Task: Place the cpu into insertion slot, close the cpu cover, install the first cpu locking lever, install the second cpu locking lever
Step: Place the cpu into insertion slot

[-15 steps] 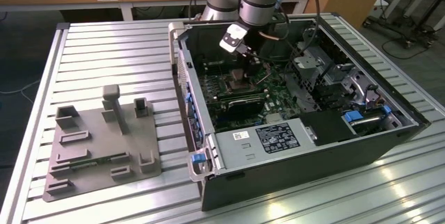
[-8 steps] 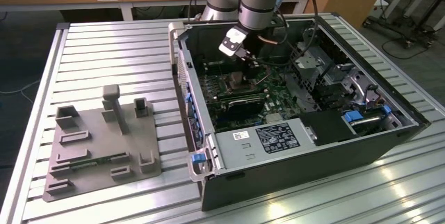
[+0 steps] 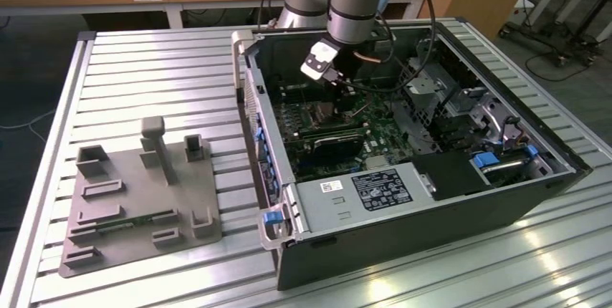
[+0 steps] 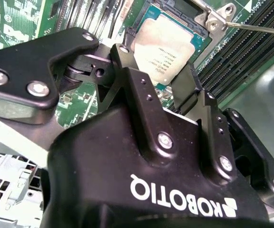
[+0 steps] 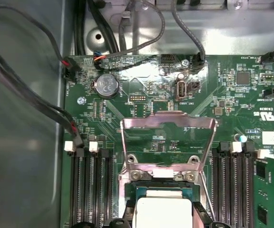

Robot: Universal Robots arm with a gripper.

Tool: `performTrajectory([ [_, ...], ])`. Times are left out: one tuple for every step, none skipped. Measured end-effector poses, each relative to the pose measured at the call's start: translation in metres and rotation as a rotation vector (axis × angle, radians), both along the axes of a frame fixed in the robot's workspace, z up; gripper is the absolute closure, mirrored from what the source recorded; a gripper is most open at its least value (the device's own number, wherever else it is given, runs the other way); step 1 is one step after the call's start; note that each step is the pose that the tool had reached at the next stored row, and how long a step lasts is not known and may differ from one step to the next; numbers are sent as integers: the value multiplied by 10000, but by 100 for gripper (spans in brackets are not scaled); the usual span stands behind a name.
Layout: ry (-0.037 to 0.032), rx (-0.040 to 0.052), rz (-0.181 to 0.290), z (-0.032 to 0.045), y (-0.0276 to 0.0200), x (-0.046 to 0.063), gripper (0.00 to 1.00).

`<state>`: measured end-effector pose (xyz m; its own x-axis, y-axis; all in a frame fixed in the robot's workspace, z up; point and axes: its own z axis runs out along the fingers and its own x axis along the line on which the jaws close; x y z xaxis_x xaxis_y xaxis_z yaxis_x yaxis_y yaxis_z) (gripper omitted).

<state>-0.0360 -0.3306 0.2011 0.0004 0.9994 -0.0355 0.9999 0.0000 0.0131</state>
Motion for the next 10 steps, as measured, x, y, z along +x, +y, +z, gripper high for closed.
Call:
performTrajectory([
  [0, -3, 1, 0, 0, 0, 46],
  [0, -3, 1, 0, 0, 0, 46],
  [0, -4, 1, 0, 0, 0, 46],
  [0, -4, 1, 0, 0, 0, 46],
  [-1, -3, 1, -1, 2, 0, 46],
  [0, -6, 0, -2, 2, 0, 46],
  [1, -9, 3, -2, 2, 0, 46],
  [0, -8, 5, -4, 2, -1, 46],
  [-1, -7, 5, -8, 3, -1, 46],
  [-1, -8, 4, -13, 3, -1, 46],
])
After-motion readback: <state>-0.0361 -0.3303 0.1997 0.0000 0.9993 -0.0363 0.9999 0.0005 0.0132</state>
